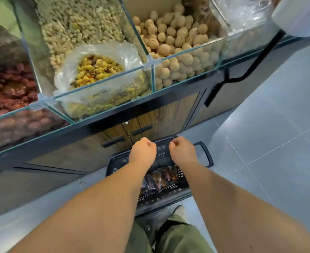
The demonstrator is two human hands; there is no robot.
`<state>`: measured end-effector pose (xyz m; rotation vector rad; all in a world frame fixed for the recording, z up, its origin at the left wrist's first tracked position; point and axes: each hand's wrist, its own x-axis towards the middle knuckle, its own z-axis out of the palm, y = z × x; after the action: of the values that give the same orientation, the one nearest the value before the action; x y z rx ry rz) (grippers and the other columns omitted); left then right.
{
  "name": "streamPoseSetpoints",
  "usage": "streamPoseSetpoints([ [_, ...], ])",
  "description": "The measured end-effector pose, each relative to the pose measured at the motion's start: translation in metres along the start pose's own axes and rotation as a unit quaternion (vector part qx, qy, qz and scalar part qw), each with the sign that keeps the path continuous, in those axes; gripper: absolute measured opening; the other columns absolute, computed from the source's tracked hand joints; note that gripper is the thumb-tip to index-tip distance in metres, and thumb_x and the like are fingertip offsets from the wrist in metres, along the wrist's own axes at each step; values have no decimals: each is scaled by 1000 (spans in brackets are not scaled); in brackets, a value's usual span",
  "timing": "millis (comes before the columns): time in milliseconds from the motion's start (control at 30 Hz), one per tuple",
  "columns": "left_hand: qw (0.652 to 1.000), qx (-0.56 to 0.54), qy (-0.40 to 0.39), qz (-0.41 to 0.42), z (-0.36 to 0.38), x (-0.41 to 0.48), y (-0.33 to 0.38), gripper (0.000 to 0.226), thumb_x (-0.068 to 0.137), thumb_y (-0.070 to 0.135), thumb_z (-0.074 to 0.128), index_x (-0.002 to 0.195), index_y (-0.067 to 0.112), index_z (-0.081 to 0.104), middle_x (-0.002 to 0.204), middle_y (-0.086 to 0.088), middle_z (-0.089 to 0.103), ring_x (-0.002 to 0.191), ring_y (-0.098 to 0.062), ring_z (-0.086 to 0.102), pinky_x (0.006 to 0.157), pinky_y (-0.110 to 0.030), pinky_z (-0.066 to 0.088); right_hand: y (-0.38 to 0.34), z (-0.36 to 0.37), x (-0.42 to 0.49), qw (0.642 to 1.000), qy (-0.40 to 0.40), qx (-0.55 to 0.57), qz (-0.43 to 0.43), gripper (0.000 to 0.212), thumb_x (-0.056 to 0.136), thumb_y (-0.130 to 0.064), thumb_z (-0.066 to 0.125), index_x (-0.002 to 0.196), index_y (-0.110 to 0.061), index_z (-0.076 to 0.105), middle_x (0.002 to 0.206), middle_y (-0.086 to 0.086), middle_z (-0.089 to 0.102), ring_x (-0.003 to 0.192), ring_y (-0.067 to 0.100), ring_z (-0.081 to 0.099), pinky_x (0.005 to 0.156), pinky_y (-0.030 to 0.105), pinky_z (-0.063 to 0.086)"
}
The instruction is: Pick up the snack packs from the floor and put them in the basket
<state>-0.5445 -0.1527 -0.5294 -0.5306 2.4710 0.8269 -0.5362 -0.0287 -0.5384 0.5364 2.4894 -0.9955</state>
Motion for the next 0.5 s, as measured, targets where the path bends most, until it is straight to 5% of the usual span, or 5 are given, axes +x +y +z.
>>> streamPoseSetpoints([
  [133, 997, -69, 34, -25, -32, -39, 13, 21, 97, 25, 35, 95, 13, 52, 93, -8, 59, 79, -24, 52, 63, -29, 37, -30, -31, -39, 998, 27, 43, -41, 24, 98, -22, 44, 113, -11, 59, 106, 6, 61, 90, 19, 49, 77, 26, 38],
  [367, 990, -118, 54, -54, -61, -107, 7, 29, 99, 29, 36, 103, 9, 58, 102, -10, 60, 87, -25, 52, 74, -29, 37, -54, -48, -94, 997, -8, 33, -75, 20, 97, -22, 42, 98, -14, 60, 89, 1, 56, 83, 19, 49, 73, 24, 34],
  [500, 986, -124, 57, -91, -69, -127, -13, 34, 98, 26, 37, 102, 4, 63, 95, -14, 62, 88, -29, 56, 75, -34, 41, -55, -38, -112, 993, -56, 2, -100, 24, 94, -22, 42, 71, -23, 48, 71, -5, 46, 76, 21, 44, 69, 25, 33],
])
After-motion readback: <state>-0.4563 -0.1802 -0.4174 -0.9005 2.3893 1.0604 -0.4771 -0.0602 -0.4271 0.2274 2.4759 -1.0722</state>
